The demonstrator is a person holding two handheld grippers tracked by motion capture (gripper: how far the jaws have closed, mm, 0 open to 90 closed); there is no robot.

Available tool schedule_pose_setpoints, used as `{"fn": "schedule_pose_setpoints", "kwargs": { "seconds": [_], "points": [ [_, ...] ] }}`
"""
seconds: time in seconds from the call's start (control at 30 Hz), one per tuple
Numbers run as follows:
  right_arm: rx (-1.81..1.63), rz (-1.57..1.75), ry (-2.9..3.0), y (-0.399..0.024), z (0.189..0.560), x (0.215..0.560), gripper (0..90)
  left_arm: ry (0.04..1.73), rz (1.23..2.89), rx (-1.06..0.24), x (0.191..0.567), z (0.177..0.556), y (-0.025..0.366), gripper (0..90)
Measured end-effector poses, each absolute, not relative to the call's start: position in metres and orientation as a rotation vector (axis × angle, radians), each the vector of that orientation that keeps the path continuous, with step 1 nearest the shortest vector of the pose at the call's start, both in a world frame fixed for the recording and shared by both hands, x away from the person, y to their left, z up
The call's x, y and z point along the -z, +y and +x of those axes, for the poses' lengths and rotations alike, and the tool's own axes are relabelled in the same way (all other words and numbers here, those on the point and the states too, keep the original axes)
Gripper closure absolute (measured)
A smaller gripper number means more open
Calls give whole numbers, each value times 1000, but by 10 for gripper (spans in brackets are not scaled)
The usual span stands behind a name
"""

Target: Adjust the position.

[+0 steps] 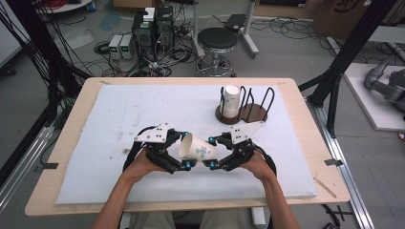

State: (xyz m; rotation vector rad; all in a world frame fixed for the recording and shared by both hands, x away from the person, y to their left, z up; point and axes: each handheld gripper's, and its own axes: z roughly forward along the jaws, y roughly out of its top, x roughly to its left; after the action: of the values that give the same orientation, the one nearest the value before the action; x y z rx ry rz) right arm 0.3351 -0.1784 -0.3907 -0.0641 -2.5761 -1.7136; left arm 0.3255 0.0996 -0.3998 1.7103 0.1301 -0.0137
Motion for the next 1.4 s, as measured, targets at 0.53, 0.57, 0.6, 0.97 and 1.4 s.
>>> {"fn": "schedule_pose_setpoints", "kwargs": {
  "seconds": [0.53,0.57,0.6,0.97,1.4],
  "points": [
    [1695,-32,-2596,-173,334,394,369,96,1721,34,397,328,96,226],
    [1693,-34,-2598,-173,334,394,369,92,1721,32,397,328,96,241],
    [1693,-30,-2600,-173,334,394,369,84,1722,34,397,328,97,253],
    [1689,-30,-2609,-173,334,394,373,86,1723,27,396,327,97,300],
    [1693,-99,-2628,-170,333,394,173,94,1731,17,396,327,99,296]
  ]
}}
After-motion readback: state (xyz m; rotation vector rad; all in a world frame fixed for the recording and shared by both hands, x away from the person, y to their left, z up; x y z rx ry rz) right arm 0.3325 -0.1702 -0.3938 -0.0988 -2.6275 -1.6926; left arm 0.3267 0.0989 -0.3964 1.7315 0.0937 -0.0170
